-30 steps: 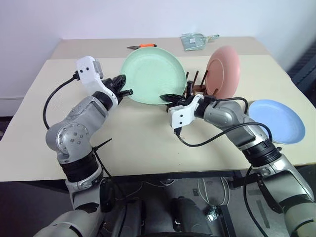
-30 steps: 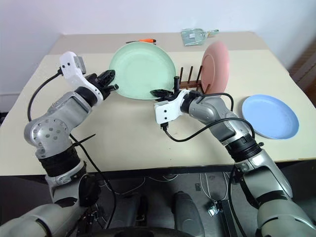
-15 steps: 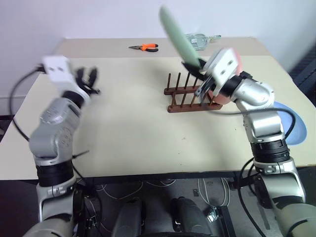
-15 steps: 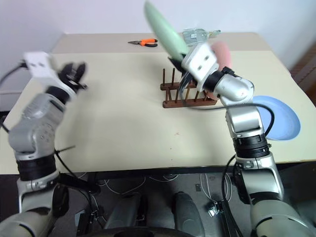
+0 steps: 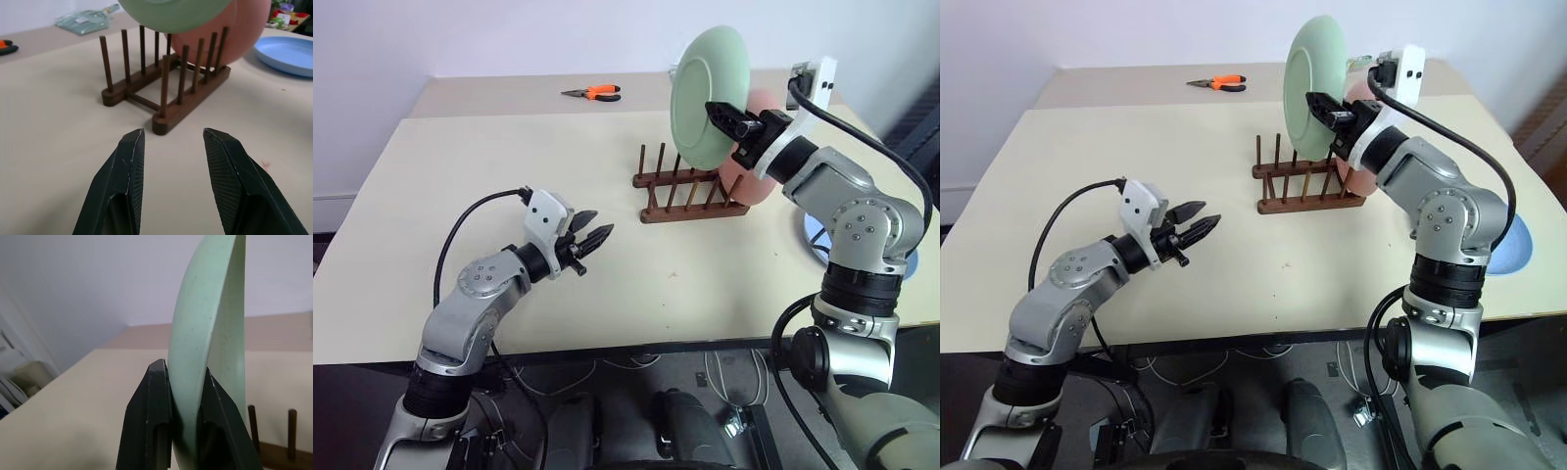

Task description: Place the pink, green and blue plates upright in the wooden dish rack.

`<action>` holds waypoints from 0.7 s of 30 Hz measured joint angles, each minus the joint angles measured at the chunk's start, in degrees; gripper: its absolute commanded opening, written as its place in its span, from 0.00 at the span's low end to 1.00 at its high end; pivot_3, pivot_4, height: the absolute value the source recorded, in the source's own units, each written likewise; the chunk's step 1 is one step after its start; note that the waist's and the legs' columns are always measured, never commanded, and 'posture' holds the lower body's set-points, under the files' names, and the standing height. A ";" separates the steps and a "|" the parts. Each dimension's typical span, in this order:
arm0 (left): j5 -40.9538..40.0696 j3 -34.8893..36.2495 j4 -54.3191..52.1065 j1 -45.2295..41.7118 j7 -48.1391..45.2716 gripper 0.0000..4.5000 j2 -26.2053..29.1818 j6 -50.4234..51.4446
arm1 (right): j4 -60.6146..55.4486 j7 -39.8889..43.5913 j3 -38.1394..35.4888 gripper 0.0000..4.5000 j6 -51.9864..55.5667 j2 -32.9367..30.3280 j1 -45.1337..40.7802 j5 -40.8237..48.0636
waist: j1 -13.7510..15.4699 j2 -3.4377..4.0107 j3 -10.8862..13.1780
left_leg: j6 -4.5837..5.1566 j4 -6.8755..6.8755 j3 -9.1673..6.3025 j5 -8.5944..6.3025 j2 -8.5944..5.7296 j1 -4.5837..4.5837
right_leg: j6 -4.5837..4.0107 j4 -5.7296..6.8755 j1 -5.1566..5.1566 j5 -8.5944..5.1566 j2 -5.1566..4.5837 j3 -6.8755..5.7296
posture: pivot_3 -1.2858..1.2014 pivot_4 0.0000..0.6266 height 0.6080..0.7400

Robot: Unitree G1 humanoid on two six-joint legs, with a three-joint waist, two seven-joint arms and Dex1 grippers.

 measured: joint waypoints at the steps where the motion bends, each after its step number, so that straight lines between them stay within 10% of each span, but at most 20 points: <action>1: -0.09 -0.01 -0.38 0.43 -0.43 0.42 0.00 0.00 | 0.14 -0.03 0.14 0.00 -0.38 -0.15 0.00 -0.33 | 0.00 0.00 0.00 | 0.01 0.00 0.01 0.00 0.00 0.00 | 0.00 0.00 0.00 0.00 0.00 0.00 | 0.52 0.24 1.00; 21: -0.07 -0.14 -2.09 1.44 -1.65 0.42 -0.07 0.06 | -0.14 -4.71 -1.08 0.00 -0.81 0.34 2.19 -0.41 | 0.11 0.00 0.00 | 0.06 0.00 0.01 0.04 -0.01 0.00 | 0.01 0.01 0.02 0.00 0.03 -0.01 | 0.52 0.24 1.00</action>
